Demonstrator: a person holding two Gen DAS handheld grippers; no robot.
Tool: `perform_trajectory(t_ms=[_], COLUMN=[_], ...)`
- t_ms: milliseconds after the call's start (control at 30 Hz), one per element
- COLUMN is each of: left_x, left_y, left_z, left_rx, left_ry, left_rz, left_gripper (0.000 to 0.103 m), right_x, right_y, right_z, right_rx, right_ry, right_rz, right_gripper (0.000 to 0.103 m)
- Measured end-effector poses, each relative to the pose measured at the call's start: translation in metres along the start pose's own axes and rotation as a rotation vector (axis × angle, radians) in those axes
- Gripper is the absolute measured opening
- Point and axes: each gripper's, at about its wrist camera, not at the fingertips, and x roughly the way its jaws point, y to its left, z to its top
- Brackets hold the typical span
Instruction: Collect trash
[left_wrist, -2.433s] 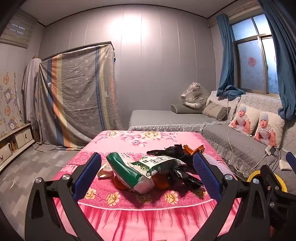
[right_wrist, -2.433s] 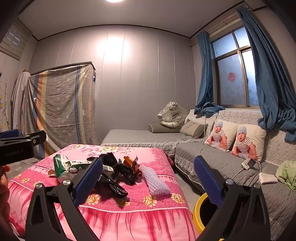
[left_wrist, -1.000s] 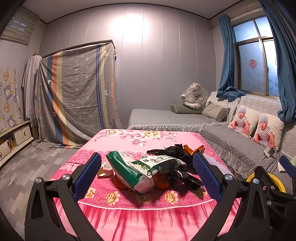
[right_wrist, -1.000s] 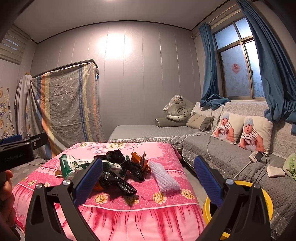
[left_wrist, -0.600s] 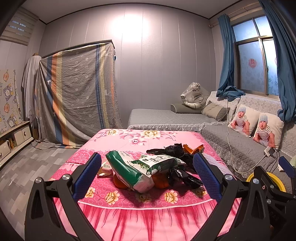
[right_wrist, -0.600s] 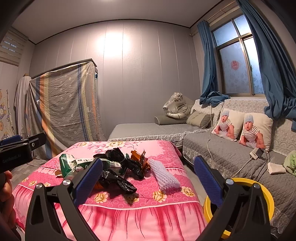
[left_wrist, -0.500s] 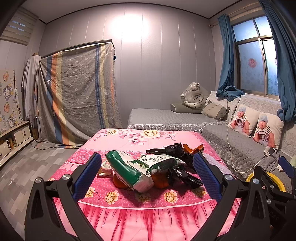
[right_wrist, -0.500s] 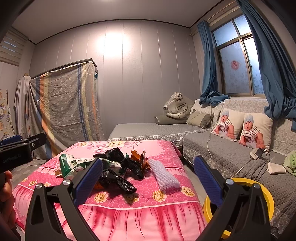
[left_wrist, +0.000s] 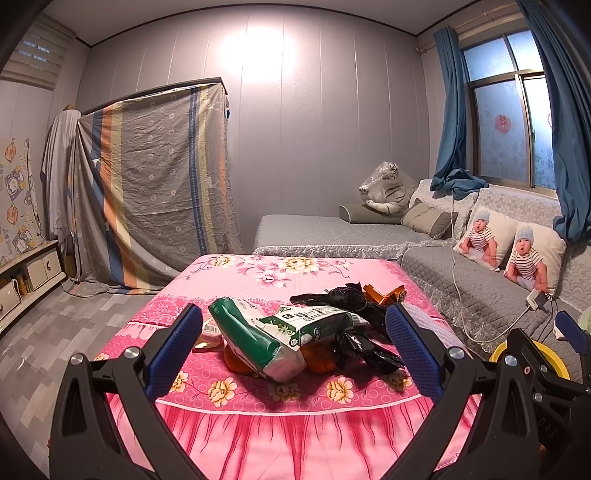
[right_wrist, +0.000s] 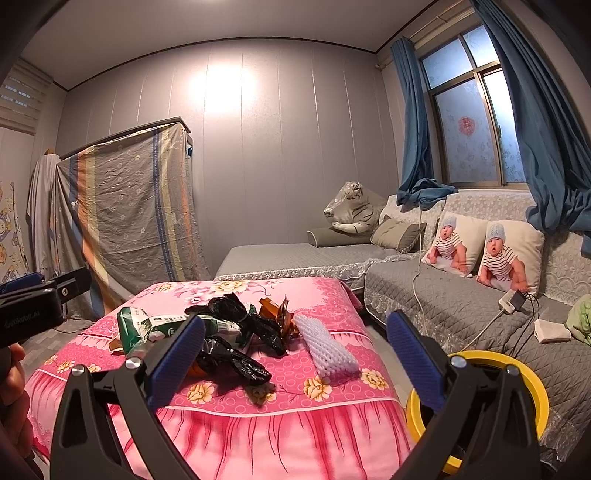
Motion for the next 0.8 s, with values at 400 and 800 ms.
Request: perform_trajectory(t_ms=[400, 800], left_x=[0.002, 0.03], left_y=[-0.003, 0.02], left_z=[-0.006, -0.007], left_rx=[0.001, -0.036], left_ry=[0.006, 0.149], left_rz=[-0.007, -0.132], left_gripper=[0.095, 0.095], right_x=[0.003, 0.019], right_y=[-0.005, -0.015], right_z=[0.001, 0.001], right_rx=[0.016, 0.018], right_ry=[0.005, 0.066], right_rz=[-0.011, -0.005], right_gripper=[0.095, 0.095])
